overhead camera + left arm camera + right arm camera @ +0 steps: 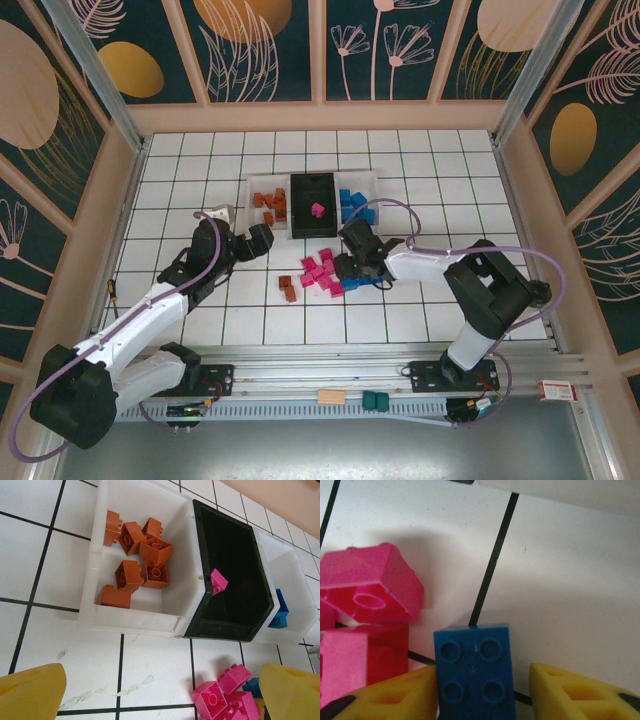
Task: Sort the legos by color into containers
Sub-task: Pick up the lego from the center of the table, then place the lego in the container, then pick up the lego from the middle-left of the table.
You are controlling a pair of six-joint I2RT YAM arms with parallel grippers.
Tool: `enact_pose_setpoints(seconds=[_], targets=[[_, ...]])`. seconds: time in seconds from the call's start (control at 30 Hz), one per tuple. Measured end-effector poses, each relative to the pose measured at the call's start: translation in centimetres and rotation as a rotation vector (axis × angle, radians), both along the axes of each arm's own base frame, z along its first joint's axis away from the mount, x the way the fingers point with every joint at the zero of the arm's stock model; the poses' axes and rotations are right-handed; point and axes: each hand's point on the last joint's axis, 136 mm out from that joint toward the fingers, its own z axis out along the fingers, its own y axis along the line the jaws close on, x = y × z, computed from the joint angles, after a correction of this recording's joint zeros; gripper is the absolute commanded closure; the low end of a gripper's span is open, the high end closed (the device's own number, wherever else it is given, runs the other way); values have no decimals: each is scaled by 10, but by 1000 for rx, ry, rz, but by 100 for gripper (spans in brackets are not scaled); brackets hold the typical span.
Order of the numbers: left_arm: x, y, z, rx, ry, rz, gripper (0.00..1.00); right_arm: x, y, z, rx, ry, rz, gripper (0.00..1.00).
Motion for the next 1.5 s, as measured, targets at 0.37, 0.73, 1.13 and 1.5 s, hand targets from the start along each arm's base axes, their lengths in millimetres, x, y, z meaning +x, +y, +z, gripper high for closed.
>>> enact_pose_setpoints(seconds=[0.37, 0.73, 1.13, 1.5], targets=[[-6, 3, 7, -12, -27, 1, 2, 12, 2, 30, 32, -98, 10, 83], [-24, 6, -24, -15, 44, -14, 2, 116, -27, 127, 195, -351, -197, 82], [-42, -7, -40, -32, 101, -83, 9, 161, -28, 95, 170, -325, -244, 39], [-91, -61, -89, 68, 260, -287, 11, 115, -15, 133, 243, -385, -182, 38]])
